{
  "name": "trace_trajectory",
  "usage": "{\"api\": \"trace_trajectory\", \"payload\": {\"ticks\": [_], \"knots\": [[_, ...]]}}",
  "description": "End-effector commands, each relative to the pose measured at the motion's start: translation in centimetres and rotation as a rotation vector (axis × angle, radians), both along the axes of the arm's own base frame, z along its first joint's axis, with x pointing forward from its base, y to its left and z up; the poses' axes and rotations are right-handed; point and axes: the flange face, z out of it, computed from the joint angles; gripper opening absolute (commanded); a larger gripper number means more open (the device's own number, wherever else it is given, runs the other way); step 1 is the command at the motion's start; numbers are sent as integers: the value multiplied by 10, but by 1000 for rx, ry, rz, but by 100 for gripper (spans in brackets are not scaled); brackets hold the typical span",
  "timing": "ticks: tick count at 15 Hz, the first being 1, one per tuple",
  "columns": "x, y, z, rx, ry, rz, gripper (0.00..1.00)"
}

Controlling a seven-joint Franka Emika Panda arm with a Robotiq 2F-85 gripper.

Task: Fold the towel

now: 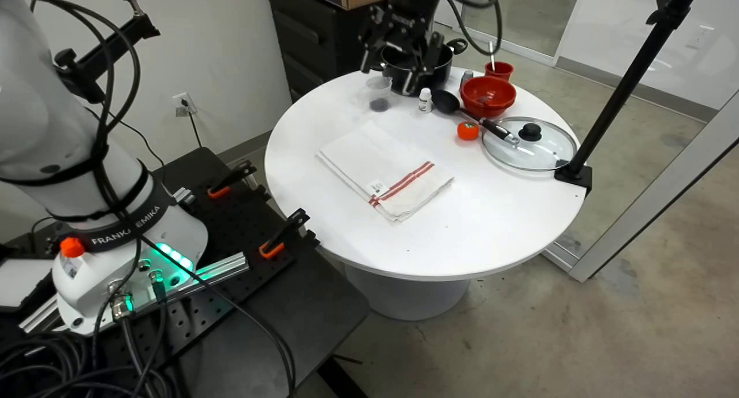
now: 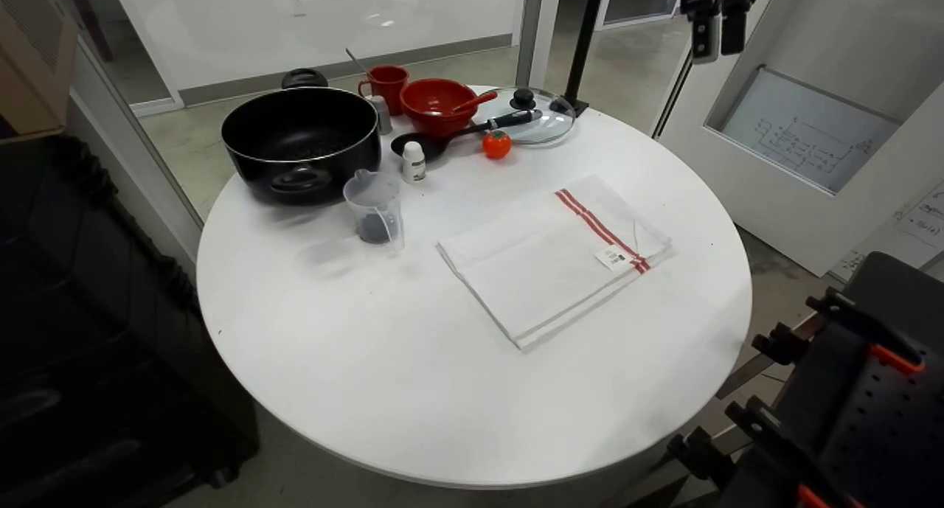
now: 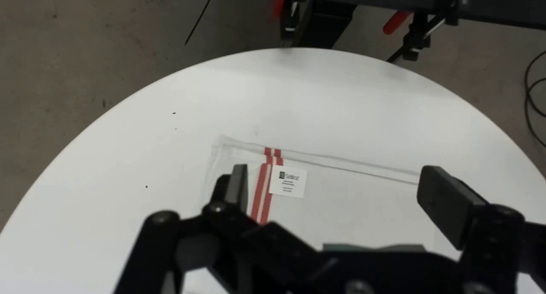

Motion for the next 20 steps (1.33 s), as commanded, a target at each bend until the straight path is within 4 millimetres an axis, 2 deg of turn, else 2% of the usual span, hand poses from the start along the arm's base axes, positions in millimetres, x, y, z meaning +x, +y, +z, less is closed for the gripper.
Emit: {"api": "trace_trajectory", "payload": {"ticks": [1,5,6,8,12,16,20], "knots": [[14,-58,-56,27,-41,10,100],[-10,-101,-95,16,-144,61,100],[-3,-92,-90,9,-108,24,100],[-8,-100,-98,12,-105,15,100],[-3,-93,-96,12,-110,26,100],[-10,-79,-127,142,58,86,100],[-10,-72,-145,287,213,158,100]]}}
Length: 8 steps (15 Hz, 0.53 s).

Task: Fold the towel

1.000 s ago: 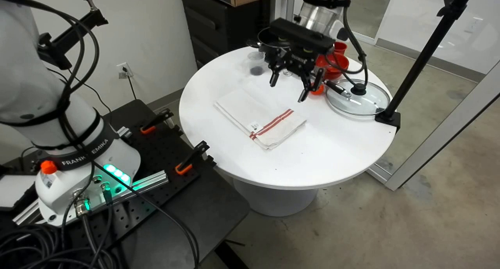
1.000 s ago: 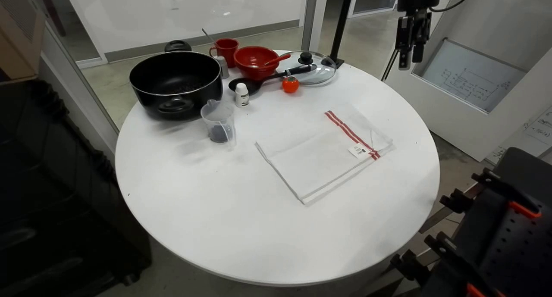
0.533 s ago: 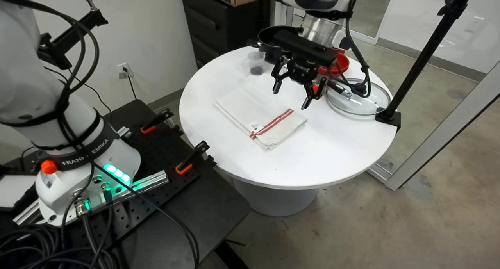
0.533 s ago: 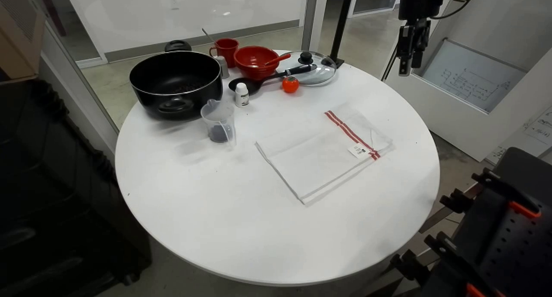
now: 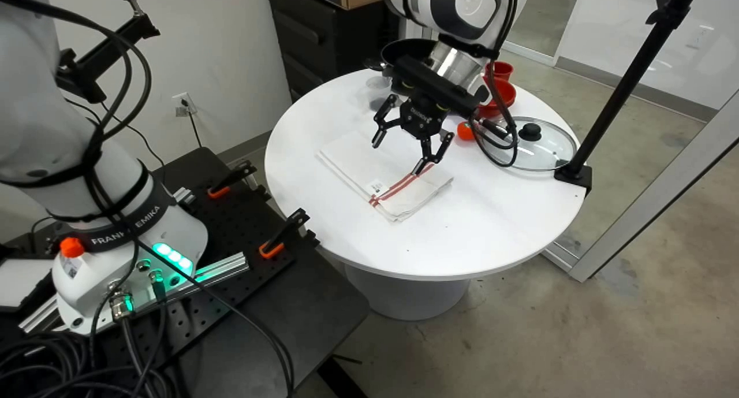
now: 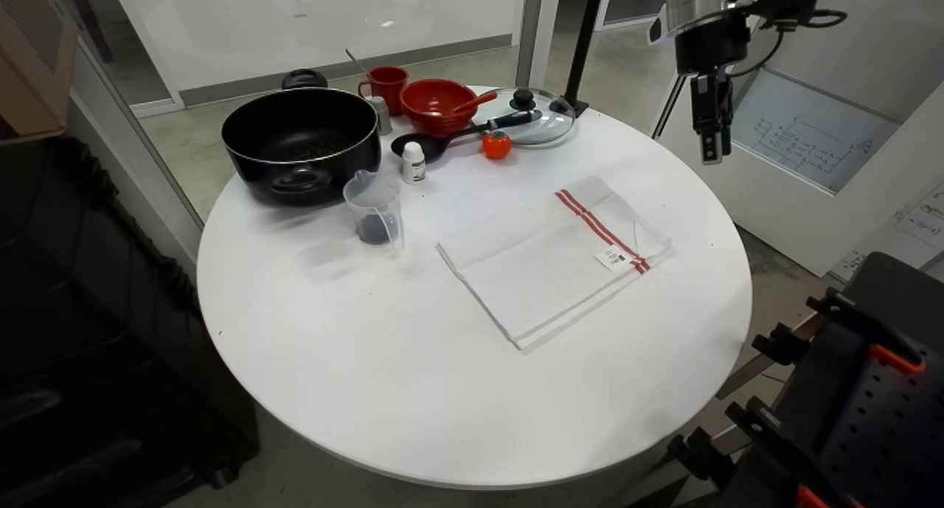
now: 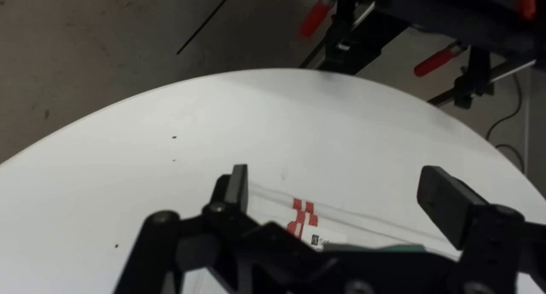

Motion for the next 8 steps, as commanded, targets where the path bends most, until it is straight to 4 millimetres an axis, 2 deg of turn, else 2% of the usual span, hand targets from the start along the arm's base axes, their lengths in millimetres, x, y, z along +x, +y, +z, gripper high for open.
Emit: {"api": "trace_trajectory", "payload": {"ticks": [1,4,8], "knots": [[13,-5,-14,146,115,71,100],[24,-17,-23,161,138,59,100],[47,-37,-41,105,73,59,100]]}}
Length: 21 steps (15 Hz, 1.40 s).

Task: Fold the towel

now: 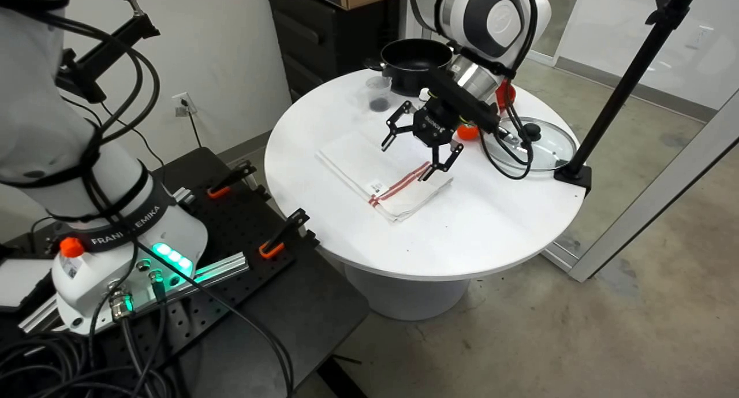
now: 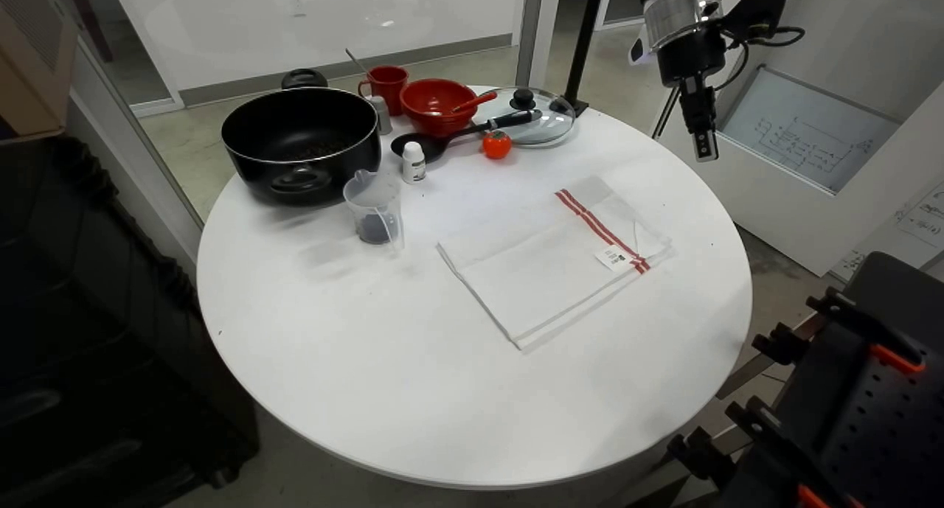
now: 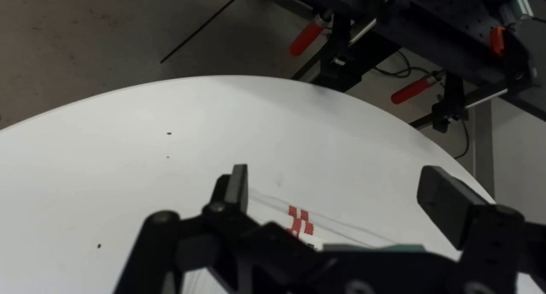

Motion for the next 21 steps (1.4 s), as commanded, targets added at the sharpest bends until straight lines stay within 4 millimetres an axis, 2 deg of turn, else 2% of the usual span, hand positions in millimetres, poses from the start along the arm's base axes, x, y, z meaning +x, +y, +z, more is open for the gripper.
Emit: {"api": "trace_trajectory", "payload": {"ticks": [1,7,10,15,16,19,21], "knots": [[23,-17,-19,-1,-41,13,100],[29,-16,-56,69,-216,69,100],[31,-17,-65,125,-279,101,100],[37,-25,-50,240,-453,66,100],[37,-21,-62,201,-369,87,100],[36,-26,-62,200,-375,80,100],[38,-21,-50,193,-456,28,100]]}}
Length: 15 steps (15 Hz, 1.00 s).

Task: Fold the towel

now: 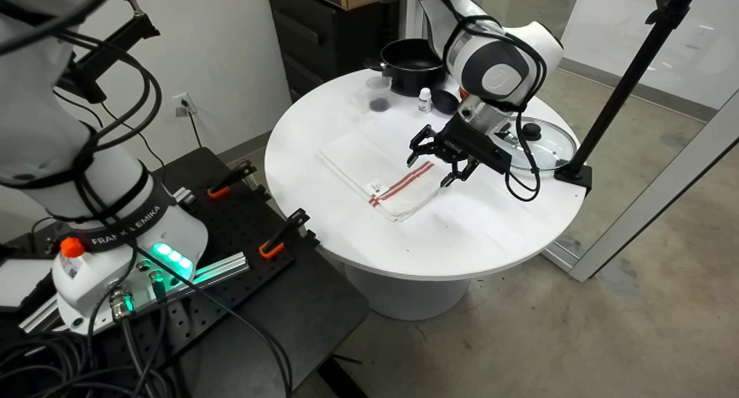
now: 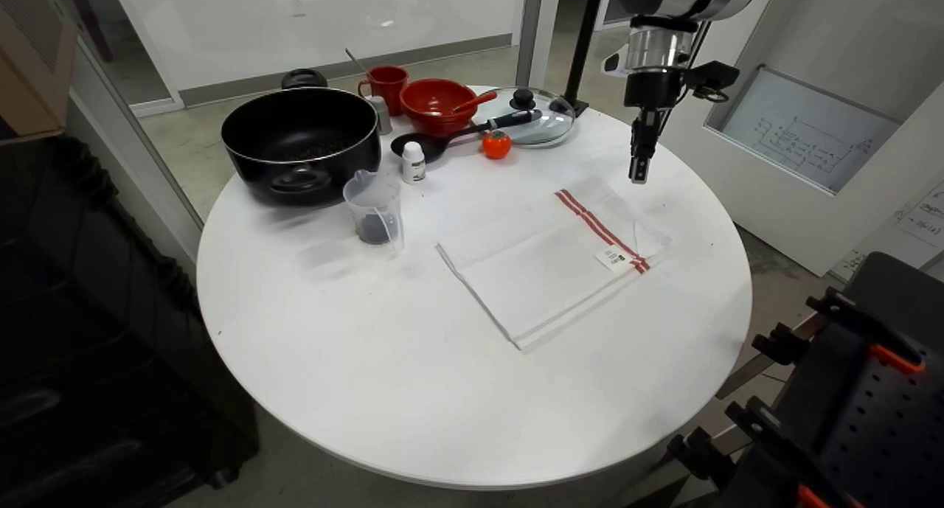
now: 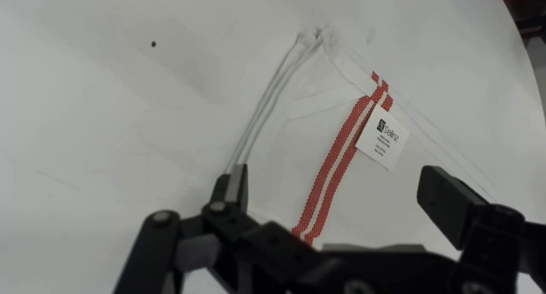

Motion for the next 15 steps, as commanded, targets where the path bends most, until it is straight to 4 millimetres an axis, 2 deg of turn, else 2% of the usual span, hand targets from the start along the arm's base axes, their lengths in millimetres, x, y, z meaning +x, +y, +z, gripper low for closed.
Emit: {"api": "trace_trajectory", "payload": {"ticks": [1,7,12,15], "knots": [[0,0,12,28,-110,-110,100],[-6,-8,-11,73,-252,-406,100],[-16,-20,-26,6,-269,-501,100],[-22,-20,-34,-12,-233,-514,100]]}}
